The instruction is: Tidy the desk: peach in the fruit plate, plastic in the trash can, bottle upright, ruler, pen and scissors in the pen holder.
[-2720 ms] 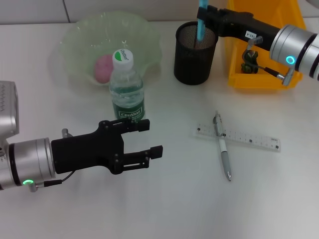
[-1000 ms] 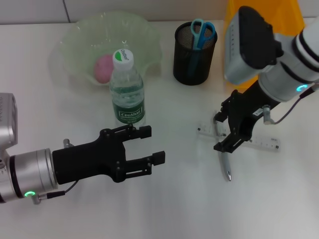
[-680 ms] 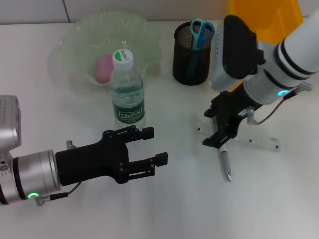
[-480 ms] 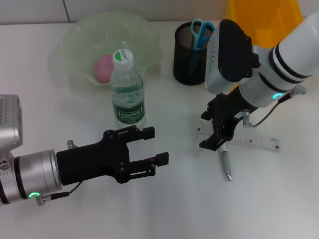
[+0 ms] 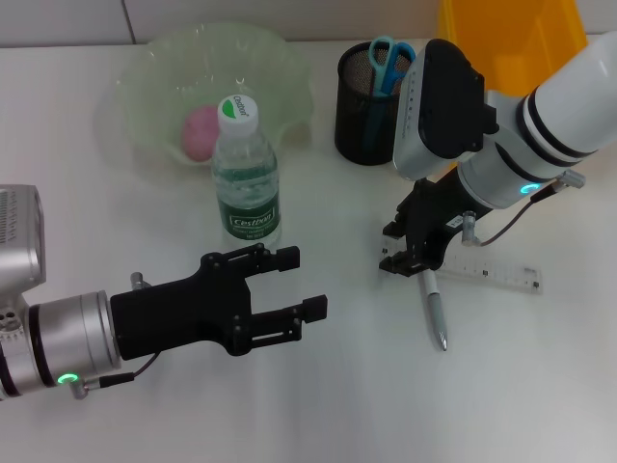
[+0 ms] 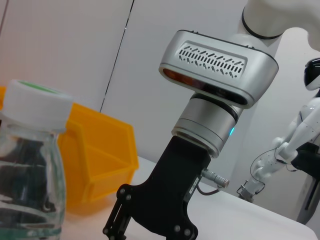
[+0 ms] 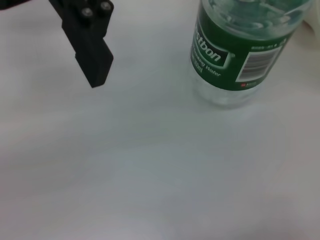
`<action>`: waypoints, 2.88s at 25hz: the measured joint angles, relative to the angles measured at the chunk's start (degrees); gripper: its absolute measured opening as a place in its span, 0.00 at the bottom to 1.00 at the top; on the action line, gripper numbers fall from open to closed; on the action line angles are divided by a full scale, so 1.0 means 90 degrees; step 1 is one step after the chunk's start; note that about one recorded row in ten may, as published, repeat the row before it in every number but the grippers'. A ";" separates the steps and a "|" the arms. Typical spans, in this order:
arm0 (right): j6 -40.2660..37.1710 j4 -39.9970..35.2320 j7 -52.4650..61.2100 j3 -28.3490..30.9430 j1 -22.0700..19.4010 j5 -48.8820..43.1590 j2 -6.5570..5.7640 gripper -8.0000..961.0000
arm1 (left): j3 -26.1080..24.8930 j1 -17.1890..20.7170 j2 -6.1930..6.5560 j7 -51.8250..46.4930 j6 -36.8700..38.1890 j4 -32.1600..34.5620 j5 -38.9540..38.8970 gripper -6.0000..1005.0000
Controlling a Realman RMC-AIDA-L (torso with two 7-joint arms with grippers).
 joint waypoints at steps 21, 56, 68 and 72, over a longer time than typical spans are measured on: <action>-0.0894 -0.2599 -0.0048 0.3261 -0.1551 0.2247 -0.0051 0.40 | 0.0000 -0.0017 0.0019 -0.0014 0.0061 0.0061 -0.0005 0.75; 0.1487 0.4772 -0.6989 0.3694 0.0395 0.9658 0.0037 0.40 | 0.0003 -0.0020 0.0078 0.0113 -0.0097 0.0059 0.0011 0.75; 0.1421 0.4716 -0.6696 0.3351 0.0344 0.9629 0.0035 0.53 | 0.0009 0.0038 0.0070 0.0123 -0.0048 0.0004 0.0011 0.75; 0.1454 0.3877 -0.5672 0.2499 -0.0064 0.9606 -0.0028 0.55 | 0.0009 0.0078 0.0074 0.0118 -0.0020 0.0030 0.0010 0.75</action>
